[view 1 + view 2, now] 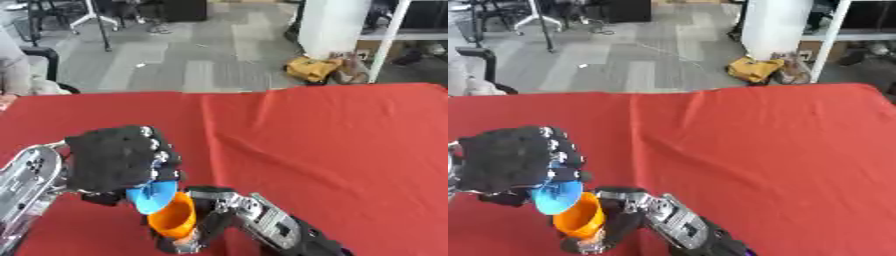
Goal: Pour the contents of one cup into another cup.
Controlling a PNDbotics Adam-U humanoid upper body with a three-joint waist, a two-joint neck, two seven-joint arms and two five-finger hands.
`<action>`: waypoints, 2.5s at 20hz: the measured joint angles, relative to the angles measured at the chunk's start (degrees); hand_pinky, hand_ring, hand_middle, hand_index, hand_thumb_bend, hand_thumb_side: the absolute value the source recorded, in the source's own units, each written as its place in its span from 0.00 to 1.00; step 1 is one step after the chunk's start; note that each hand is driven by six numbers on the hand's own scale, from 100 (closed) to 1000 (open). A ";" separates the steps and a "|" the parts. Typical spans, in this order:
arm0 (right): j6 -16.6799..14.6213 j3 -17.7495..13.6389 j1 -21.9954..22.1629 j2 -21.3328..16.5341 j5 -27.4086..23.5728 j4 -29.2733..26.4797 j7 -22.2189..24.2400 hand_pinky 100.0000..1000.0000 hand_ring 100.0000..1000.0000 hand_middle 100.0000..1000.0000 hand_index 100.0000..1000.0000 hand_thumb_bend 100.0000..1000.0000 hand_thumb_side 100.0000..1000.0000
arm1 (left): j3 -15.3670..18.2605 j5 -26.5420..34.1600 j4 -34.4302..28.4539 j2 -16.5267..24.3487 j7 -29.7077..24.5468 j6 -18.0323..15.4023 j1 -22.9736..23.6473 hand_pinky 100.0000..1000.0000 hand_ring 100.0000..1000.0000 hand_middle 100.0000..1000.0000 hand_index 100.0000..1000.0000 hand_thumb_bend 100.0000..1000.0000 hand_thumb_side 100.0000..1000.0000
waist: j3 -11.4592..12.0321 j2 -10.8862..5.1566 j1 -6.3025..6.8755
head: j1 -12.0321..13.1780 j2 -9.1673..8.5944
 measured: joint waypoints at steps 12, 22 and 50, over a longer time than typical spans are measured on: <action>0.04 0.00 0.01 0.00 0.00 0.02 0.04 0.64 0.46 0.51 0.72 0.14 0.00 | 0.00 -4.68 -0.99 -0.02 -1.36 0.00 -0.41 0.34 0.29 0.32 0.70 0.54 0.00 | -0.09 0.00 0.09 | -0.01 0.01; 0.12 0.00 0.03 0.00 0.00 0.03 0.13 0.64 0.46 0.51 0.72 0.14 0.00 | 0.00 -6.88 -1.10 -0.03 -1.09 -0.24 -0.42 0.34 0.28 0.32 0.70 0.54 0.00 | -0.11 0.00 0.20 | -0.02 0.01; 0.11 -0.01 0.04 0.00 -0.01 0.03 0.15 0.64 0.47 0.51 0.72 0.14 0.00 | 0.71 -10.42 -1.70 -0.04 0.61 0.19 -0.96 0.35 0.28 0.32 0.71 0.55 0.00 | -0.10 0.00 0.35 | -0.01 0.01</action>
